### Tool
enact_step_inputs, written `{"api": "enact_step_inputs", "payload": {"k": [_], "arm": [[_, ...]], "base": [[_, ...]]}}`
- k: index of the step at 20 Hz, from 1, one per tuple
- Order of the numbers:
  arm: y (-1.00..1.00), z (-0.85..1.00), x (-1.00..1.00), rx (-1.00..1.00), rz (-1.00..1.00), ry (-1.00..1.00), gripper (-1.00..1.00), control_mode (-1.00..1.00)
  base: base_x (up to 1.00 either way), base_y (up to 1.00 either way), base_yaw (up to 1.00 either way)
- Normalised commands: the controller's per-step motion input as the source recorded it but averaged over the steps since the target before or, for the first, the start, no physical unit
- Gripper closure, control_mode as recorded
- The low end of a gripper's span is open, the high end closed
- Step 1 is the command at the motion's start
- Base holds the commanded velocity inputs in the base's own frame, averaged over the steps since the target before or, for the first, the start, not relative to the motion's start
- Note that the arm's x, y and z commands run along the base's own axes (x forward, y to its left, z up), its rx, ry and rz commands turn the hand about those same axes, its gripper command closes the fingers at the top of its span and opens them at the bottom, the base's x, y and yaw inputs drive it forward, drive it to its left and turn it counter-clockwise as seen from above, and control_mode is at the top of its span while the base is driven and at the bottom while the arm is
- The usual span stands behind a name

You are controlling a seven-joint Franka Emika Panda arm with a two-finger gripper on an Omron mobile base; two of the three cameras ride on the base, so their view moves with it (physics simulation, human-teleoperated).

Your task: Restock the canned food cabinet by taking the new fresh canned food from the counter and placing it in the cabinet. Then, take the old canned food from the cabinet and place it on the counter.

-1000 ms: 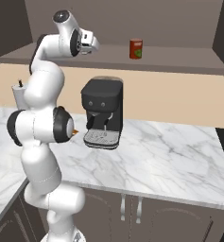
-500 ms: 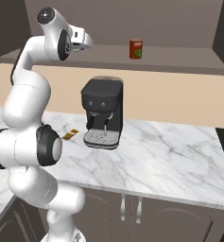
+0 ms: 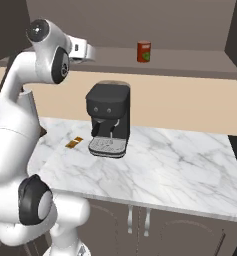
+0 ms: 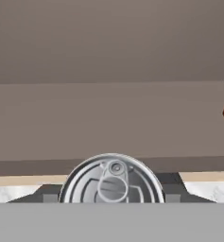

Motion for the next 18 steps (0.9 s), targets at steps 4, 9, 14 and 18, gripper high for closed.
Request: {"api": "enact_step_inputs", "payload": {"k": [4, 9, 14, 18], "arm": [[-0.67, 0.07, -1.0, -0.02, 0.03, 0.29, 1.0, -1.0], [-0.93, -0.38, -0.97, -0.09, 0.01, 0.49, 1.0, -1.0], [-1.0, -0.99, -0.44, -0.07, -0.03, 0.43, 1.0, -1.0], [-1.0, -1.0, 0.11, 0.0, 0.0, 0.11, 1.0, -1.0]], "base": [[0.0, 0.0, 0.0], [0.0, 0.0, 0.0], [0.0, 0.0, 0.0], [0.0, 0.0, 0.0]]}}
